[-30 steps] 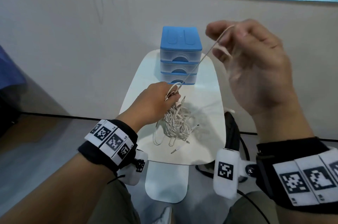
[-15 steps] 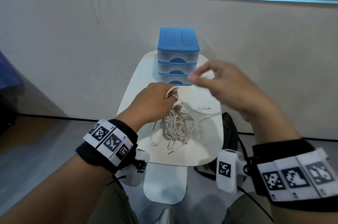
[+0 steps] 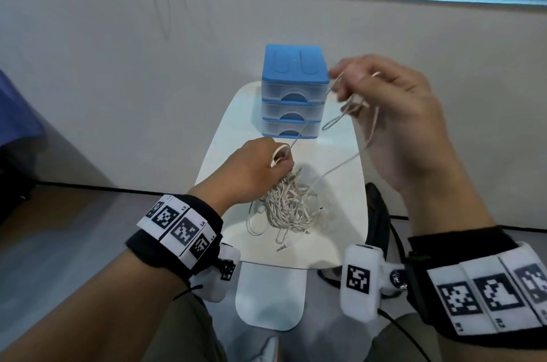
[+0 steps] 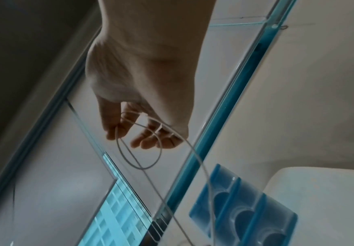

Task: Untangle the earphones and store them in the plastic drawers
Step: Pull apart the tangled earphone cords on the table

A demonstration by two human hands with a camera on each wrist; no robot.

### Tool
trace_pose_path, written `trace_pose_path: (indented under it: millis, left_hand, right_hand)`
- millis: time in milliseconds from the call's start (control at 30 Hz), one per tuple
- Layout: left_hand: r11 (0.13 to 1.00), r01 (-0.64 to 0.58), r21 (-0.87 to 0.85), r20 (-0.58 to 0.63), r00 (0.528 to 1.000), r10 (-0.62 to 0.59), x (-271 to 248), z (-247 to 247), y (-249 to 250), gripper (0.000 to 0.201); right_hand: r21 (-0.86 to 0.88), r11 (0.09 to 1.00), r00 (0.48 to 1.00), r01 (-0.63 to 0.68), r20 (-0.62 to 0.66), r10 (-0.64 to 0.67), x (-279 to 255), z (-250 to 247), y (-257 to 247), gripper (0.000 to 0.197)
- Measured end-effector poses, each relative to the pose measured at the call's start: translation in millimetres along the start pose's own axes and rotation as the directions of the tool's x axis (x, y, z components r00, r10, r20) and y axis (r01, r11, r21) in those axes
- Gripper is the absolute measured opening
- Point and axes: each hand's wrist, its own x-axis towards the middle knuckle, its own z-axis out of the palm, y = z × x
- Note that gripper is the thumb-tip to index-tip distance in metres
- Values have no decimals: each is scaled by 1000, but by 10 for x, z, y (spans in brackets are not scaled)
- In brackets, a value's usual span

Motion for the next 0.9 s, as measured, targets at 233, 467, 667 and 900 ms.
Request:
trace_pose_path:
  millis: [233, 467, 667, 900]
  left_hand:
    - [999, 4, 33, 31, 999, -5, -36, 12, -64, 13]
    - [999, 44, -20, 154, 987, -41, -154, -8, -66, 25]
    - [986, 163, -28, 202, 967, -154, -196, 104, 71, 55]
    - [984, 175, 22, 169, 970, -176, -218, 161, 95, 51]
  right_hand:
    - [232, 953, 965, 195, -220, -144, 30, -333, -192, 33]
    - [-37, 983, 841, 182, -512, -175, -67, -752, -117, 16]
    - [-501, 825, 917, -261, -396, 50, -244, -637, 154, 34]
    - [-740, 534, 802, -409, -13, 597, -458, -466, 439, 21]
